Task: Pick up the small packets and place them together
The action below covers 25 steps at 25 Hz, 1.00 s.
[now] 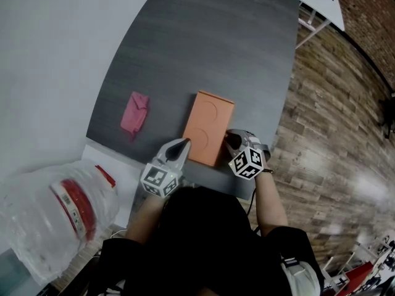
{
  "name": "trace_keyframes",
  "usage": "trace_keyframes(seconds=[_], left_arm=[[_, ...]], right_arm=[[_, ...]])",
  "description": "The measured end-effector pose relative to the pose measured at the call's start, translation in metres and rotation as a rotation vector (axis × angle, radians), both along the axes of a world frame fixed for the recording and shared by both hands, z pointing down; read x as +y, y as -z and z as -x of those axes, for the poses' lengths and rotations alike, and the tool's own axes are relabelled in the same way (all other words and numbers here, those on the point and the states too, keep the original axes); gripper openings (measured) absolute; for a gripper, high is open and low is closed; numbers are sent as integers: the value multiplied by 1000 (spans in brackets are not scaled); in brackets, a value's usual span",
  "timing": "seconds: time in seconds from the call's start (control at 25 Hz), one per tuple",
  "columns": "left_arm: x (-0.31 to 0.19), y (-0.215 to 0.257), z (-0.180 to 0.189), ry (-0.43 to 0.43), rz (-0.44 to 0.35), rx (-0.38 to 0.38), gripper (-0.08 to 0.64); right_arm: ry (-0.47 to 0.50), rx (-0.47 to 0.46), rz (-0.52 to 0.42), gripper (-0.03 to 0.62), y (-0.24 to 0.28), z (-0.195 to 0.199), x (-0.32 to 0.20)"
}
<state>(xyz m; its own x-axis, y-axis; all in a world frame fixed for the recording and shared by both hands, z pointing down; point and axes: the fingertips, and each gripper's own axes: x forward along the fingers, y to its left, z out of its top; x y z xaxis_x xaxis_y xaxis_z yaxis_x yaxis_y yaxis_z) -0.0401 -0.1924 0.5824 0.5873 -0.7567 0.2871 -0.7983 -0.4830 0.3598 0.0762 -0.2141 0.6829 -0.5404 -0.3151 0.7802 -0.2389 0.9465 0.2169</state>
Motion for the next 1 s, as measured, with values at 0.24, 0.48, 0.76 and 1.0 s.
trace_keyframes(seconds=[0.24, 0.48, 0.76, 1.0], left_arm=[[-1, -1, 0, -11, 9, -24, 0], [-1, -4, 1, -6, 19, -52, 0], [-1, -5, 3, -2, 21, -60, 0], [-2, -4, 3, 13, 10, -85, 0]], right_arm=[[-6, -7, -10, 74, 1, -2, -1], [-32, 2, -8, 74, -1, -17, 2], [-90, -26, 11, 74, -1, -31, 7], [-112, -13, 5, 74, -1, -38, 5]])
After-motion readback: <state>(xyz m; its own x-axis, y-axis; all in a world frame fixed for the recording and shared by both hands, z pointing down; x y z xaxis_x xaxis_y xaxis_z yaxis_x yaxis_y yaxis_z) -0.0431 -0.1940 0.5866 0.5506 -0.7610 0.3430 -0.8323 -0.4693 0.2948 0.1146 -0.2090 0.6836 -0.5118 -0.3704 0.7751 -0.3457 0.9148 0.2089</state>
